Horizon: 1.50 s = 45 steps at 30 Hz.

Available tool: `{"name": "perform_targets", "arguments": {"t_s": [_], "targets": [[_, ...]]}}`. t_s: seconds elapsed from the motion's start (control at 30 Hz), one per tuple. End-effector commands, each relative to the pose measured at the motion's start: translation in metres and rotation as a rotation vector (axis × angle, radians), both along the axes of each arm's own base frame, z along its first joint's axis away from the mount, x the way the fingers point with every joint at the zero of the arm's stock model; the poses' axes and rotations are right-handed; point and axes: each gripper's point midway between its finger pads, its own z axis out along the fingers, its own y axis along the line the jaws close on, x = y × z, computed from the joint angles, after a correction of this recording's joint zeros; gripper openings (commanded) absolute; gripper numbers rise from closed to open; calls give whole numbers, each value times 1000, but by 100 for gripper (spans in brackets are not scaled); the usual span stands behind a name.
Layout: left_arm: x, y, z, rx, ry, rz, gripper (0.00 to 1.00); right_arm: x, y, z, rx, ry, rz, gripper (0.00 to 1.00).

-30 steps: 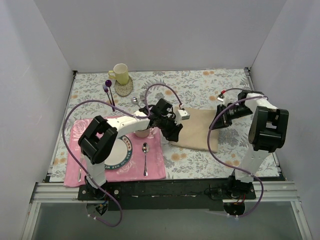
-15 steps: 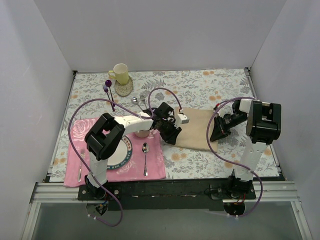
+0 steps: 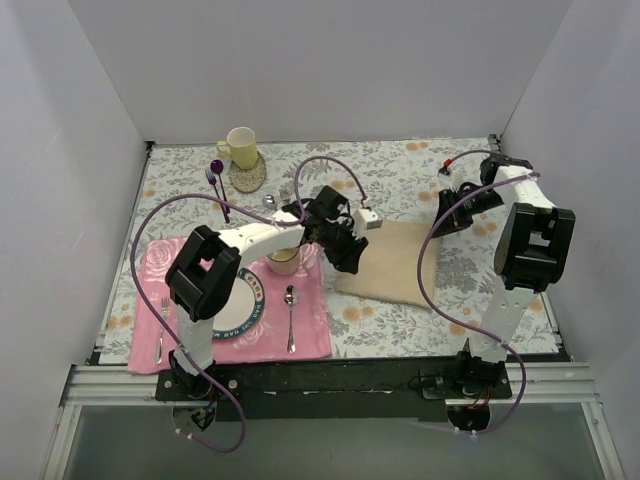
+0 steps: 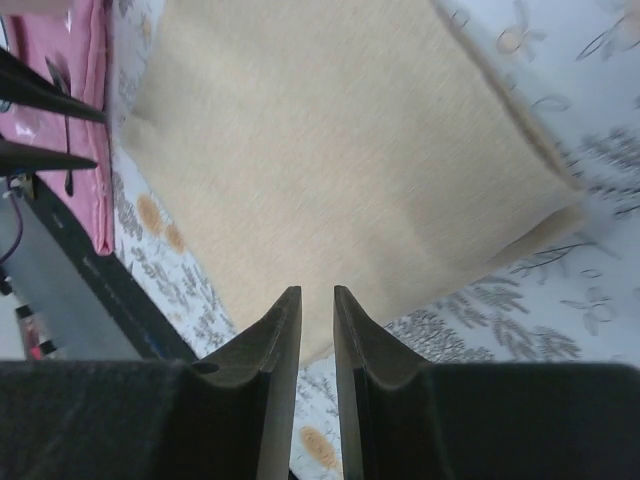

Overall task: Fold the napkin into a case and place the utensils inside
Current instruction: Smooth out the lower triangle-folded napkin at the center of the board.

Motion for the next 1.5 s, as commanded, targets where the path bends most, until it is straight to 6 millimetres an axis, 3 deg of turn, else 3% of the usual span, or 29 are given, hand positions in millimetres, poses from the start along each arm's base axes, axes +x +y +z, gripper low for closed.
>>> {"name": "perform_targets", "arguments": {"t_s": [0.0, 0.03, 0.17, 0.33, 0.37, 0.5, 0.6, 0.67, 0.7, 0.77, 0.8, 0.83, 0.87, 0.9, 0.93, 0.97, 1.0, 1.03, 1.1, 1.13, 1.17, 1.2, 1.23, 1.27, 1.3, 1.33, 1.37, 1.4, 1.47], "targets": [[33, -34, 50, -112, -104, -13, 36, 28, -2, 2, 21, -47, -44, 28], [37, -36, 37, -96, -90, -6, 35, 34, -2, -3, 17, -52, -57, 28], [41, -36, 15, -60, -69, 11, 34, 43, -7, -35, -2, -15, -82, 27], [17, -14, -15, 12, -21, -6, 33, 39, -13, -64, -57, 6, -84, 27], [13, -12, -14, 13, -22, -11, 31, 38, -14, -69, -63, 5, -75, 27], [-16, -5, -22, 40, 10, -60, 30, 42, -5, -70, -54, -12, -32, 27], [-41, -6, -19, 44, 25, -121, 29, 54, 4, -34, 14, -105, 5, 33], [-45, -12, -8, 26, 26, -125, 30, 57, 12, 11, 74, -194, 26, 37], [-43, -16, 0, 5, 25, -117, 36, 59, 12, 28, 88, -242, 34, 43], [-28, -22, 30, -68, 9, -85, 47, 60, 18, 79, 123, -376, 39, 52], [-17, -28, 54, -127, -20, -68, 58, 64, 18, 97, 120, -437, 32, 64], [2, -31, 85, -206, -88, -33, 62, 65, 21, 114, 132, -478, 16, 70], [10, -33, 102, -243, -122, -18, 69, 71, 22, 148, 127, -626, 22, 76], [23, -36, 127, -288, -183, -8, 83, 68, 25, 154, 145, -663, 19, 89], [33, -37, 151, -330, -256, 12, 98, 59, 31, 180, 186, -700, -19, 99], [40, -38, 164, -358, -293, 24, 98, 78, 30, 195, 183, -820, -64, 99], [50, -39, 174, -380, -303, 84, 98, 78, 27, 194, 184, -803, -133, 99], [73, -40, 189, -403, -380, 186, 98, 73, 24, 188, 184, -770, -200, 99], [91, -38, 193, -439, -318, 269, 98, 67, 34, 187, 276, -726, -188, 98], [98, -41, 208, -485, -276, 293, 98, 63, 43, 186, 360, -652, -141, 98], [105, -47, 194, -495, -173, 318, 98, 59, 47, 180, 404, -566, -137, 99], [118, -41, 195, -511, -95, 354, 98, 46, 52, 170, 438, -416, -151, 99], [109, -46, 209, -544, 48, 317, 98, 47, 54, 159, 479, -340, -149, 99], [90, -48, 203, -563, 208, 209, 98, 44, 55, 151, 478, -289, -163, 99], [92, -49, 193, -566, 299, 260, 98, 44, 54, 143, 470, -262, -181, 99], [96, -54, 201, -630, 301, 266, 98, 45, 53, 137, 454, -267, -192, 99], [91, -54, 185, -615, 360, 285, 98, 37, 55, 120, 458, -202, -224, 99], [93, -58, 173, -606, 415, 306, 98, 35, 58, 116, 465, -161, -254, 99], [95, -61, 166, -617, 523, 359, 98, 30, 61, 96, 464, -127, -281, 99]]}}
